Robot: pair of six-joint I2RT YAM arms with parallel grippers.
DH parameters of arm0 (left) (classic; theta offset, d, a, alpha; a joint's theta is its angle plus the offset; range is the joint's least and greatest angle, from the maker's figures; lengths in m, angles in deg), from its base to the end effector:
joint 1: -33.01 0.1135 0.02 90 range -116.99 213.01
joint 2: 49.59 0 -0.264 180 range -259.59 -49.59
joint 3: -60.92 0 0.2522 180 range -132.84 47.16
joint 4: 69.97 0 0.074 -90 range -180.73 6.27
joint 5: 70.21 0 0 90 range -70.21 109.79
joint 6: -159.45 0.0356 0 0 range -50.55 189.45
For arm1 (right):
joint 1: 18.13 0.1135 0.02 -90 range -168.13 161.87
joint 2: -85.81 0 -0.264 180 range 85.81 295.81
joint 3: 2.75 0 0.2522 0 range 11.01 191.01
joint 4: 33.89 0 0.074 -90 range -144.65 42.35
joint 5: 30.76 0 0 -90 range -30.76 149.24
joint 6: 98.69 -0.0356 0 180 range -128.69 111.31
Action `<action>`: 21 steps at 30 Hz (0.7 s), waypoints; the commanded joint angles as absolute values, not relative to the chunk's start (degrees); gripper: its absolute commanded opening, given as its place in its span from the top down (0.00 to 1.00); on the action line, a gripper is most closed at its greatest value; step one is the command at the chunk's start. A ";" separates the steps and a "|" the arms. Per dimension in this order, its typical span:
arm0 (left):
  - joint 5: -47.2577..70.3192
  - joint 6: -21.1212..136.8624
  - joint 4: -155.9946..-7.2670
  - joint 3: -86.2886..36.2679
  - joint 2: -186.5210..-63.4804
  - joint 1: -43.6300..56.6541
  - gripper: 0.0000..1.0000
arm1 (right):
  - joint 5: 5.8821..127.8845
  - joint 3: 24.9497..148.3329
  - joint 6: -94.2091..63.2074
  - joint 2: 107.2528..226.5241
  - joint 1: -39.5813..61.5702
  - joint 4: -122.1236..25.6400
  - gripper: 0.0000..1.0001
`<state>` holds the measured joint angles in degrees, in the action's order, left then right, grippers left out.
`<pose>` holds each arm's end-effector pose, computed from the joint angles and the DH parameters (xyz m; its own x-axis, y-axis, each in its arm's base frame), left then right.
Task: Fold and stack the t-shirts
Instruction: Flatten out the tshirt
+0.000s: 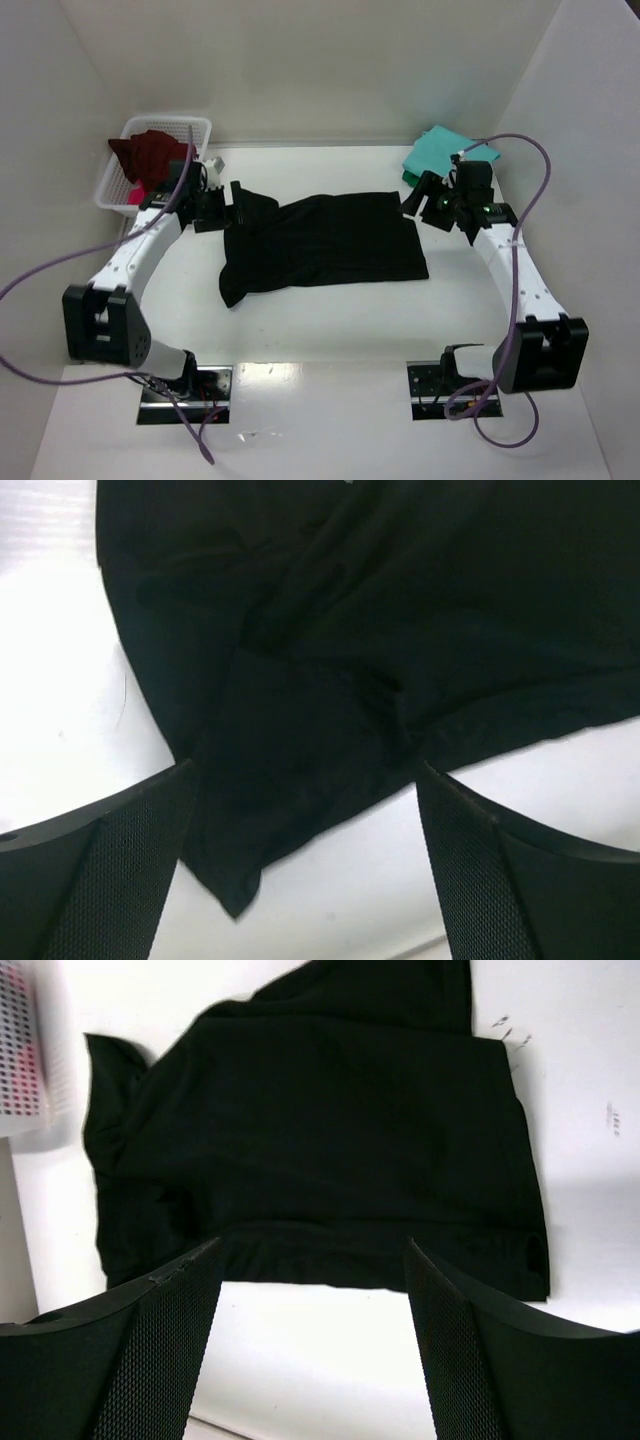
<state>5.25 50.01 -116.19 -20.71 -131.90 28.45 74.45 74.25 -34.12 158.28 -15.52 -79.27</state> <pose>0.3093 -0.0336 0.2929 -0.7689 -0.2619 -0.5833 -0.0084 0.9164 -0.4003 0.2731 0.0218 0.3143 -0.6941 0.3832 -0.6094 0.0619 0.8752 0.4798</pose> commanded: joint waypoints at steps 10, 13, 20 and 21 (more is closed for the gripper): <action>-0.25 54.42 -110.19 -22.10 -148.97 28.79 0.11 | 69.70 74.03 -33.56 163.85 -14.44 -73.57 0.22; -0.25 54.42 -110.10 -22.80 -150.02 28.79 0.12 | 69.61 73.46 -33.97 163.94 -14.44 -74.51 0.22; -0.25 54.95 -109.12 -23.33 -153.30 28.79 0.20 | 66.43 69.72 -34.61 163.94 -14.44 -78.69 0.22; -0.68 54.95 -108.96 -23.33 -153.85 28.79 0.26 | 65.54 69.35 -34.61 163.58 -14.44 -79.21 0.22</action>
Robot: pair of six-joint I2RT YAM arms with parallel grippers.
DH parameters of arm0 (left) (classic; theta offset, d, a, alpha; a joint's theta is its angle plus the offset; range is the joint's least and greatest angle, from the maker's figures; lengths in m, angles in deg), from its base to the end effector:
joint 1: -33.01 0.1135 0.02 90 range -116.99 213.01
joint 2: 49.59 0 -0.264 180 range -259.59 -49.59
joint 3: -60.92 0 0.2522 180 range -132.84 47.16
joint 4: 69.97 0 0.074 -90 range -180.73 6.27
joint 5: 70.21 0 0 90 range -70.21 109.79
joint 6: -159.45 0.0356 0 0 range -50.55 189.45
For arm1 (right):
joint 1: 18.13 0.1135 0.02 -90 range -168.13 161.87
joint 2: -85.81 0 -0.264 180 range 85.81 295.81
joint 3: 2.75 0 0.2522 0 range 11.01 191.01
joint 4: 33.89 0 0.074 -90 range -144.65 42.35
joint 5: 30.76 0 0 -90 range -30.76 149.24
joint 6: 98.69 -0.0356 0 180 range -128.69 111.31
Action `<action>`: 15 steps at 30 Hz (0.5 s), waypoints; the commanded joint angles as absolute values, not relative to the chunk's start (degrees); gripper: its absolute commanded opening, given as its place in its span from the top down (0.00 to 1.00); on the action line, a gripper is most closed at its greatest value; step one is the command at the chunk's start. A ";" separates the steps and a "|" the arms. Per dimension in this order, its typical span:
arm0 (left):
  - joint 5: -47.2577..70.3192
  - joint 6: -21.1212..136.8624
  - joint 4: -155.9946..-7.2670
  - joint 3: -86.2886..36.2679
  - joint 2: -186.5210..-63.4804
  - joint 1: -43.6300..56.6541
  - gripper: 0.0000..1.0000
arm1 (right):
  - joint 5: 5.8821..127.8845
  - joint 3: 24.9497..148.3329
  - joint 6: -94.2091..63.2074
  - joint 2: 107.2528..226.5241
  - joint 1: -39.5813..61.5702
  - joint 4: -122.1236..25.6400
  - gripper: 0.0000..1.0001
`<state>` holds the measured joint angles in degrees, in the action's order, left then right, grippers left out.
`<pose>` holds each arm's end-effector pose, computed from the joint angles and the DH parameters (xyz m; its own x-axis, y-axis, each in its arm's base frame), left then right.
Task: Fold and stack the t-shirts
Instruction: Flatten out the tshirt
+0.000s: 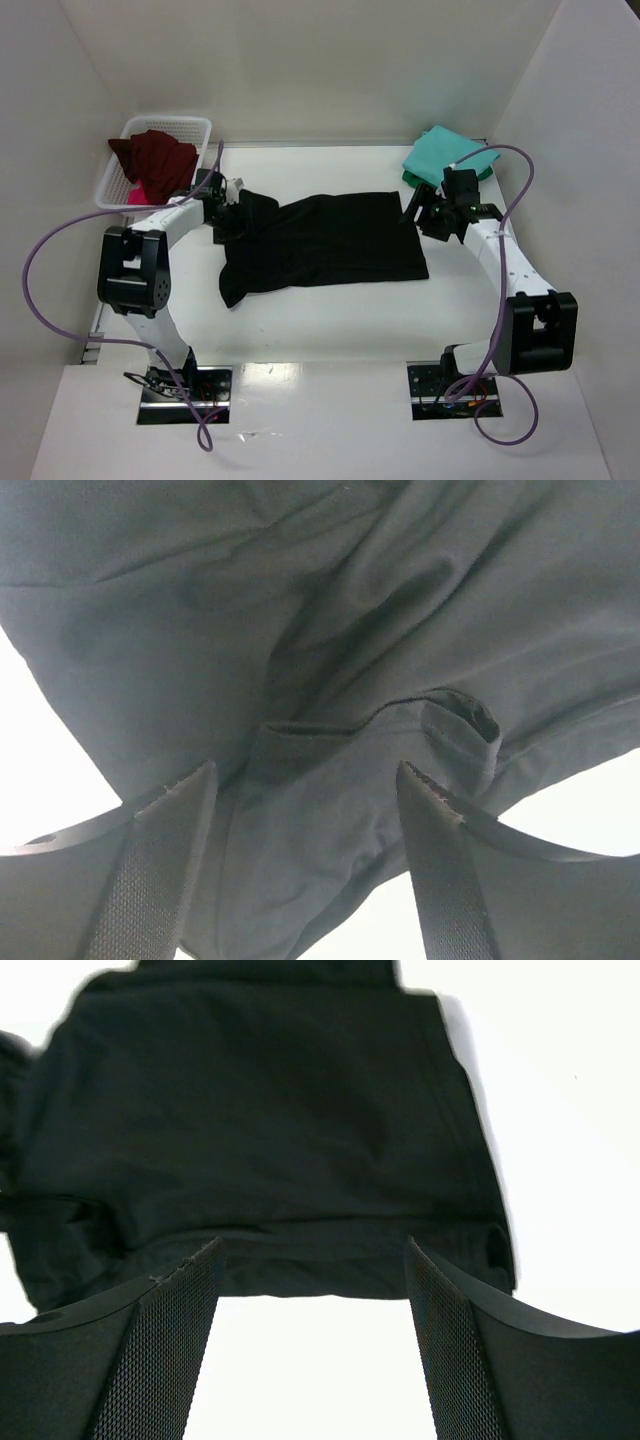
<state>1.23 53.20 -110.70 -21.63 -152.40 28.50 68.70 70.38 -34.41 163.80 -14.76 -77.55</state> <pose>0.3654 -0.0402 0.1894 -0.9009 -0.1950 -0.3877 -0.0247 0.9149 -0.4029 0.2878 0.0228 0.2686 -0.7461 0.3849 -0.5433 0.1744 0.9005 0.3984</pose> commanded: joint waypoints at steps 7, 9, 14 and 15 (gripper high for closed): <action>-1.57 54.95 -109.79 -24.21 -154.22 28.79 0.69 | 64.69 68.58 -35.31 163.42 -14.97 -80.30 0.22; -1.57 54.95 -110.31 -24.47 -152.56 28.79 0.80 | 64.69 68.05 -35.62 163.42 -14.97 -80.52 0.22; -2.18 54.42 -113.21 -24.47 -146.34 28.79 0.98 | 64.17 66.82 -35.84 162.36 -14.97 -81.46 0.22; -2.18 54.15 -113.97 -24.15 -144.54 28.79 0.98 | 64.16 66.54 -35.84 162.36 -14.97 -82.11 0.22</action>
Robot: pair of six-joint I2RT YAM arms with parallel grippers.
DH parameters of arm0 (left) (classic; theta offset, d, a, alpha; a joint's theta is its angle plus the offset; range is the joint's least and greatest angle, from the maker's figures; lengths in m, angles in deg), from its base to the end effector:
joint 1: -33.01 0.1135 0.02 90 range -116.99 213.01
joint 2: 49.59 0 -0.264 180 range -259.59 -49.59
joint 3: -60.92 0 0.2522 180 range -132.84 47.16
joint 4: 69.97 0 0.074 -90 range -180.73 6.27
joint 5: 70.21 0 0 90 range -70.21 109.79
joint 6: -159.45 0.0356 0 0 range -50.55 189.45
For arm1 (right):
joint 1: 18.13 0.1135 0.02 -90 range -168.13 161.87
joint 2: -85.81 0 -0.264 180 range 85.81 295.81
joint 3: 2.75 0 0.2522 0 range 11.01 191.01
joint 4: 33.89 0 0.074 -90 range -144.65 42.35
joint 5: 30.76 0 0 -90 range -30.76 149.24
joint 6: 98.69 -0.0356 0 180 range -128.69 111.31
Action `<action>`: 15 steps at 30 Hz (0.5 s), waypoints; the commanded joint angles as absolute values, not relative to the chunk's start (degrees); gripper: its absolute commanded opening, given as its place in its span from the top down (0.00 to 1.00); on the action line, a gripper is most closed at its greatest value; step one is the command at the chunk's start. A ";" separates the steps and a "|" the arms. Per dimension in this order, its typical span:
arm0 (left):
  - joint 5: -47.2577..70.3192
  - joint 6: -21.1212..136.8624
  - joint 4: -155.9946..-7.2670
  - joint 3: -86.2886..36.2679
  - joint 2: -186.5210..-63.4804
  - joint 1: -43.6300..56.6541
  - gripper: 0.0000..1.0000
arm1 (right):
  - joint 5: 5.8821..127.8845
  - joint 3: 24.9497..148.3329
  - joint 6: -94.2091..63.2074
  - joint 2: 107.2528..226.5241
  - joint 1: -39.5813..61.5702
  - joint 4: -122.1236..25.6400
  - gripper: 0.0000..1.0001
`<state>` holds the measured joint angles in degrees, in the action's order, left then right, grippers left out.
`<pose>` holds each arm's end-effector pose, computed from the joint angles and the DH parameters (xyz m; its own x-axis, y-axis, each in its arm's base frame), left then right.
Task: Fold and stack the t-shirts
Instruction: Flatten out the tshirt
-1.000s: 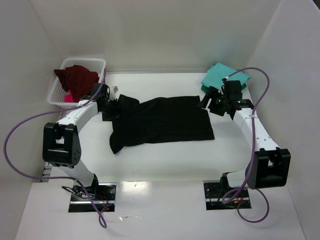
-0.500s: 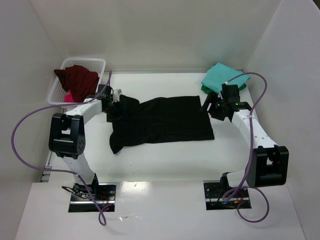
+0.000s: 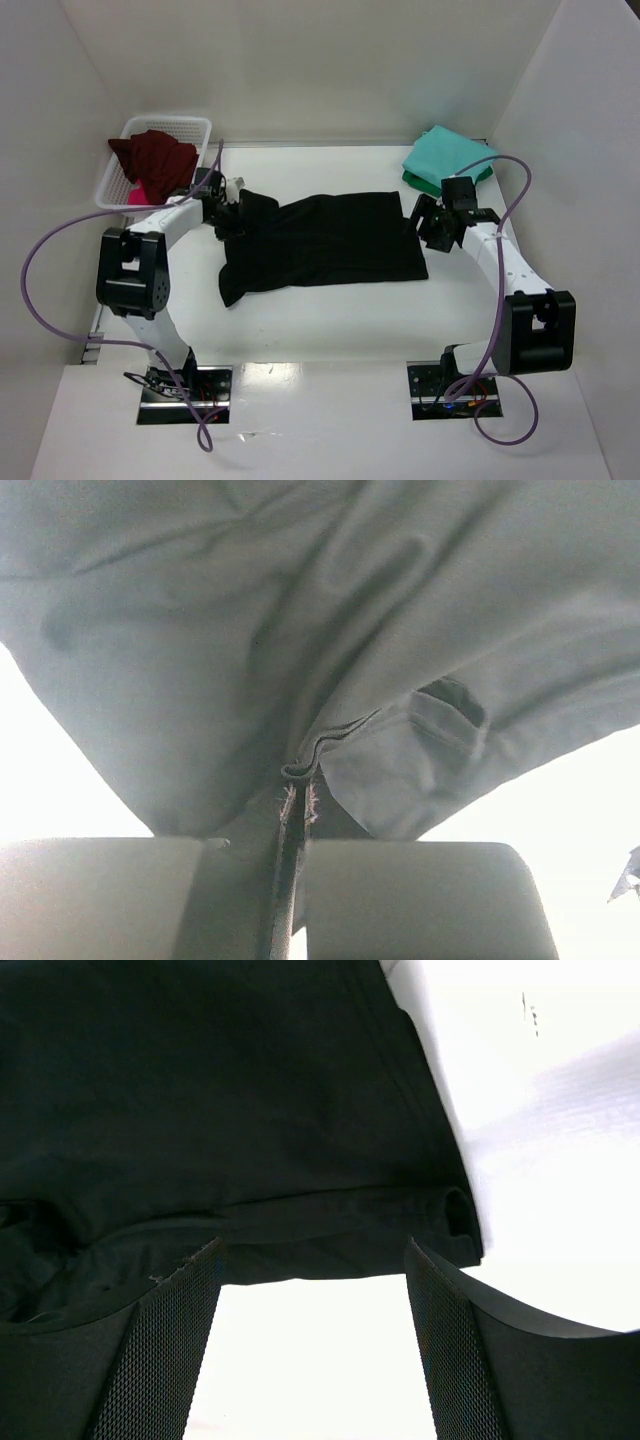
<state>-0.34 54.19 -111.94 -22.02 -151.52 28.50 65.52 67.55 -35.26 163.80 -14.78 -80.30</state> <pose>0.3631 -0.0409 0.1958 -0.9041 -0.1766 -0.3891 0.0025 0.9084 -0.4180 0.2784 0.0202 0.2494 -0.7779 0.3998 -0.4848 0.2525 0.9053 0.3415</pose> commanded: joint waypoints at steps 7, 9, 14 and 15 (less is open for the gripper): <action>-2.55 52.14 -118.11 -18.83 -133.78 28.79 0.97 | 60.94 66.78 -37.07 160.78 -14.97 -86.38 0.19; -3.81 52.14 -120.51 -18.26 -131.51 28.18 0.96 | 60.56 67.53 -36.84 162.10 -15.49 -86.76 0.18; -6.92 51.21 -125.61 -16.30 -126.30 25.64 0.84 | 63.72 67.87 -35.49 164.03 -15.50 -85.73 0.18; -6.93 50.40 -126.89 -15.44 -124.85 25.28 0.84 | 64.08 67.87 -35.49 164.03 -15.50 -85.27 0.18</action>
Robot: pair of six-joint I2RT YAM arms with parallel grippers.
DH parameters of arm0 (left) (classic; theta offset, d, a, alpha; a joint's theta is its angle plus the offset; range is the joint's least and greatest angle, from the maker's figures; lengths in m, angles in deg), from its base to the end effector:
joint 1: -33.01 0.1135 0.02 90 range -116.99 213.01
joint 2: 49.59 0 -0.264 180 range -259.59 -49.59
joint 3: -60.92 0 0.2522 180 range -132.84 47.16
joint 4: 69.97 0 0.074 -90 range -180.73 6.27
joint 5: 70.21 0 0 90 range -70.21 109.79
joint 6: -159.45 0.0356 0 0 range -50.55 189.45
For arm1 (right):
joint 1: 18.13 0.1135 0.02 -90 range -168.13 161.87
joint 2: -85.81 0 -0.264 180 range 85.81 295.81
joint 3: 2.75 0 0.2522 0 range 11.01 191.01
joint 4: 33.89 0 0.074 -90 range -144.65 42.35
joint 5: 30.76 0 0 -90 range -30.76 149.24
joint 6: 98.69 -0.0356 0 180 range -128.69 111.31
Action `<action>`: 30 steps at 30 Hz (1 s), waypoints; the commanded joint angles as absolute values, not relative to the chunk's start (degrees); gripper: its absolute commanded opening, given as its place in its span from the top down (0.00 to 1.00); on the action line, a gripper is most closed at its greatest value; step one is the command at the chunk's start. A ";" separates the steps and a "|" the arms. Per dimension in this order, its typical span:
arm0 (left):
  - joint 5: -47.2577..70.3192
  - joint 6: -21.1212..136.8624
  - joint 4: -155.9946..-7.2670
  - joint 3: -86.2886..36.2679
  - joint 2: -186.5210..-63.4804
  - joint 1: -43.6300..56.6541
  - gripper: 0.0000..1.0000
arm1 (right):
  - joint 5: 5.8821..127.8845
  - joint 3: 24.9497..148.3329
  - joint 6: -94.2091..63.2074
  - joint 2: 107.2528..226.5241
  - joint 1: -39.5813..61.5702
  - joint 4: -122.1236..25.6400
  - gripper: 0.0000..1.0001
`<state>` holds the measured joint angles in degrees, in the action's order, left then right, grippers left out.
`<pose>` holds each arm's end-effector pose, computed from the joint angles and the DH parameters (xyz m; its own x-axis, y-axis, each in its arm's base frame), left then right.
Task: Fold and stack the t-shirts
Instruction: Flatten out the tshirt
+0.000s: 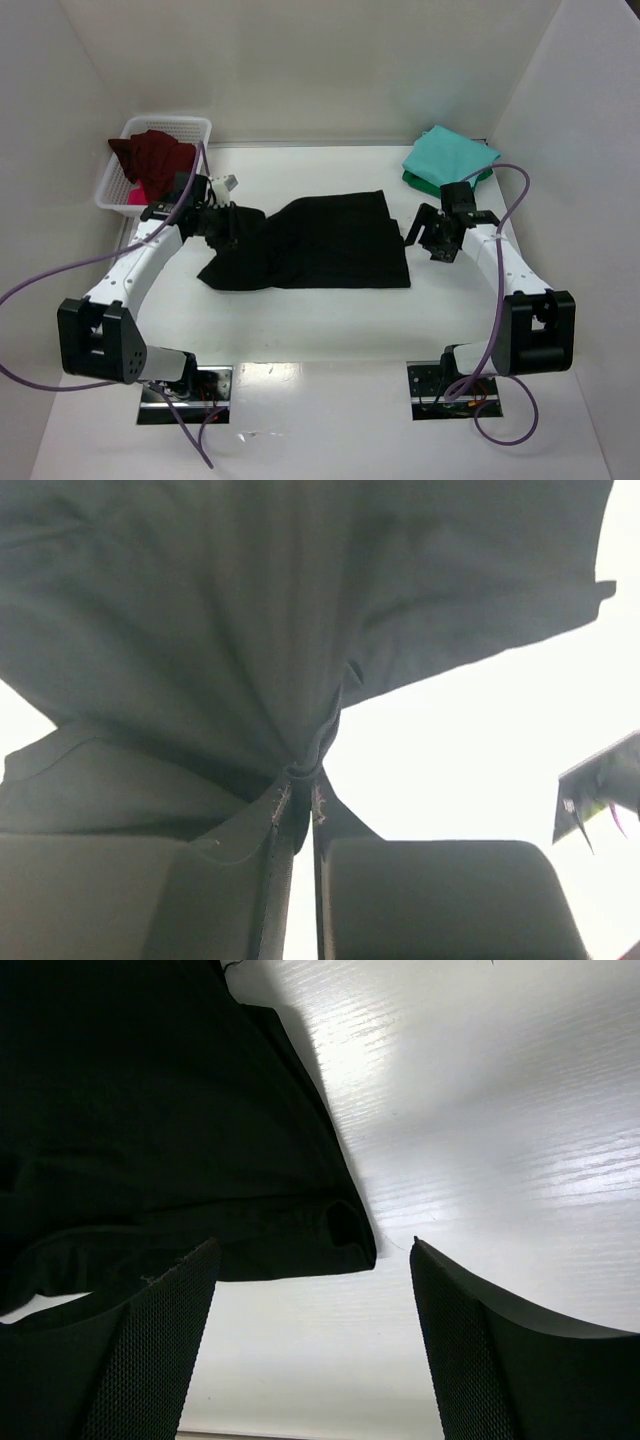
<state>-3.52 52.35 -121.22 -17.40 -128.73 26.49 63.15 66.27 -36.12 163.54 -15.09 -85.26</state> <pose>0.2846 -0.0467 0.2850 -0.8507 -0.1746 -0.4957 0.1002 0.8720 -0.4791 0.2673 0.0166 0.2384 -0.8082 0.4173 -0.4155 0.3216 0.9038 0.2822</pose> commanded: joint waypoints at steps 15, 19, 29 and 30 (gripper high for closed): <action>6.07 42.53 -133.99 -17.09 -117.63 25.28 0.05 | 66.97 73.78 -33.74 167.80 -15.50 -82.25 0.19; 10.58 38.52 -124.95 -15.95 -119.57 28.03 0.03 | 67.64 78.73 -33.00 171.51 -15.50 -81.13 0.19; 17.86 41.47 -114.78 -25.10 -142.90 30.29 0.05 | 69.26 92.88 -32.07 185.35 -15.50 -77.53 0.18; 17.86 42.37 -114.33 -25.82 -144.56 30.29 0.06 | 69.87 94.88 -31.99 187.25 -15.50 -77.53 0.18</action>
<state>15.67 39.87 -118.38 -22.58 -140.42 29.76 68.56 89.71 -33.02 183.72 -15.17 -80.84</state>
